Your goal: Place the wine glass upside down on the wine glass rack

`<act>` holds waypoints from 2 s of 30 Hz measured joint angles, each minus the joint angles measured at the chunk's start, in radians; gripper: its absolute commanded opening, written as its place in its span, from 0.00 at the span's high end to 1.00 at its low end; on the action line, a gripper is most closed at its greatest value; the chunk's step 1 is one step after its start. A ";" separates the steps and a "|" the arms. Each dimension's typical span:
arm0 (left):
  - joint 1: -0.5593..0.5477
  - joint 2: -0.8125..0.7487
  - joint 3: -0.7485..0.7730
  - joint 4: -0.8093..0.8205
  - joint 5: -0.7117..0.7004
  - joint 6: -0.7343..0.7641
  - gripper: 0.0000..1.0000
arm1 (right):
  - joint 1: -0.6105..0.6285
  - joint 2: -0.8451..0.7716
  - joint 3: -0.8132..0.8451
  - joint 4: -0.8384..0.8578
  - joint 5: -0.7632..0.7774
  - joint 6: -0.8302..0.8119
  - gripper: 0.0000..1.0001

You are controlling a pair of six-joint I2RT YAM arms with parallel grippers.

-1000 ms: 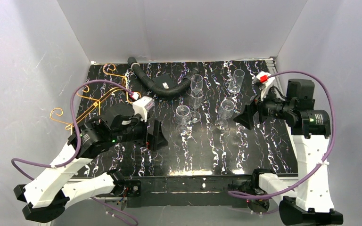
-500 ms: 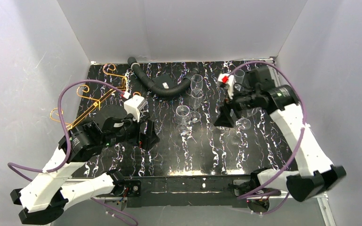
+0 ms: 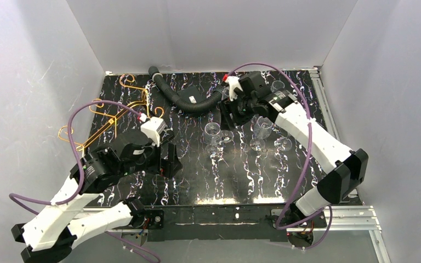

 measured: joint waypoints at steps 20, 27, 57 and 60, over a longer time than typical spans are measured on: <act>0.000 -0.119 -0.052 -0.040 -0.056 -0.034 0.00 | 0.140 0.203 0.097 0.029 0.312 0.130 0.63; 0.000 -0.134 -0.058 -0.044 -0.056 -0.048 0.00 | 0.151 0.206 0.095 0.038 0.320 0.117 0.64; 0.000 -0.024 -0.191 0.254 0.120 -0.344 0.00 | -0.044 -0.198 -0.156 0.080 -0.135 0.109 0.99; 0.000 0.023 -0.192 0.344 0.149 -0.415 0.00 | -0.159 -0.291 -0.214 0.122 -0.259 0.145 0.99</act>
